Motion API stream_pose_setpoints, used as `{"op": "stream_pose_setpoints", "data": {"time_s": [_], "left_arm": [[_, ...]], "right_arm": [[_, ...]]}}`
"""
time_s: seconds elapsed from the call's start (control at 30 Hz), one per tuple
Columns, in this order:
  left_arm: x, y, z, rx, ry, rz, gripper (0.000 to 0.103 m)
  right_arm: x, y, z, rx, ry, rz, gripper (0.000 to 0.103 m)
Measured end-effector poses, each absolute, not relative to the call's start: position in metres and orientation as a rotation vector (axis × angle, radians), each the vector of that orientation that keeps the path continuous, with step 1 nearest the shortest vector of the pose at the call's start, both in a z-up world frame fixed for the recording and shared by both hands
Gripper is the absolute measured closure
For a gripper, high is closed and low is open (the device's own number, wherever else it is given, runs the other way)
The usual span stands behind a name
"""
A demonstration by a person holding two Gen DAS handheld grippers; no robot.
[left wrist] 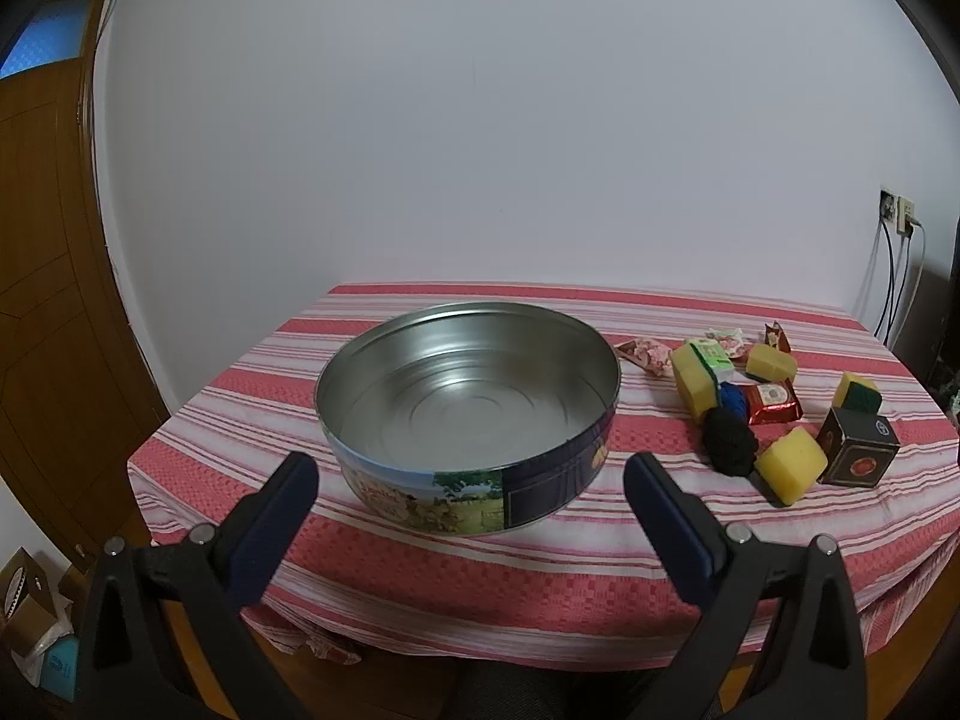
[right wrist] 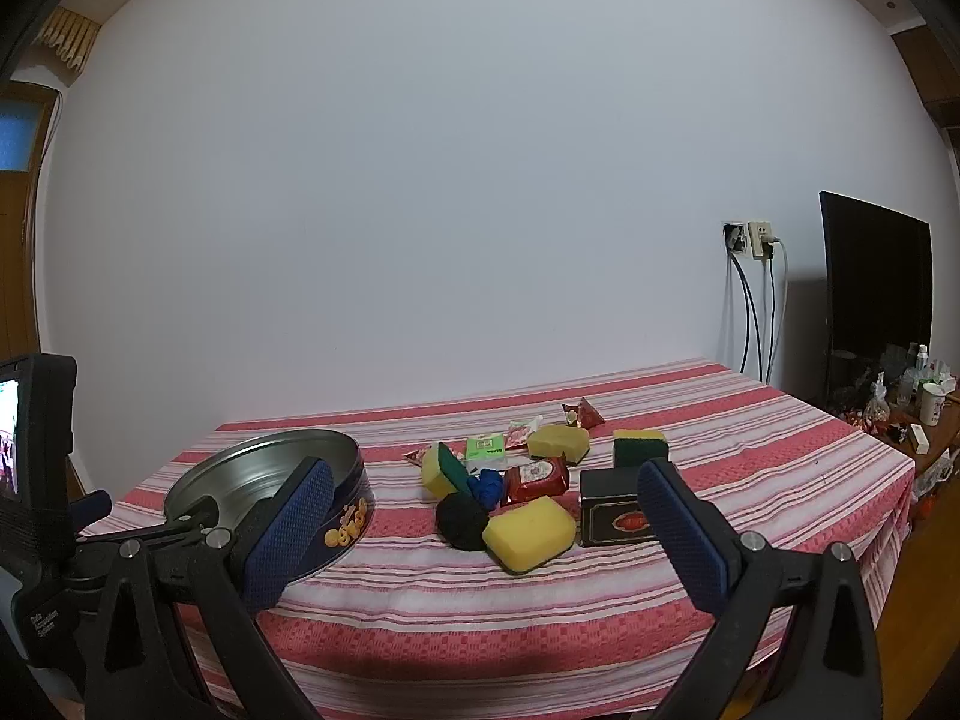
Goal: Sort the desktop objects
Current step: 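Move left tool toward the black fuzzy ball while right tool approaches the black box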
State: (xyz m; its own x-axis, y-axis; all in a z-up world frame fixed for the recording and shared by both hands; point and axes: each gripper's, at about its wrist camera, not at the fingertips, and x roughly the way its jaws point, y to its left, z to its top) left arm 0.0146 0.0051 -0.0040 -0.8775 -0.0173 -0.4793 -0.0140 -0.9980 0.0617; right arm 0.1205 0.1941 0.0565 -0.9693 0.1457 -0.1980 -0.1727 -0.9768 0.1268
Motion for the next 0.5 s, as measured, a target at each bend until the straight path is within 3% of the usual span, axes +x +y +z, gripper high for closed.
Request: {"op": "stream_pose_setpoints", "data": {"time_s": [0.5], "left_arm": [[0.006,0.033,-0.016,0.851,-0.141,-3.072,0.0]], "right_arm": [[0.118,0.218,0.049,-0.295,0.206,2.897,0.0]]}}
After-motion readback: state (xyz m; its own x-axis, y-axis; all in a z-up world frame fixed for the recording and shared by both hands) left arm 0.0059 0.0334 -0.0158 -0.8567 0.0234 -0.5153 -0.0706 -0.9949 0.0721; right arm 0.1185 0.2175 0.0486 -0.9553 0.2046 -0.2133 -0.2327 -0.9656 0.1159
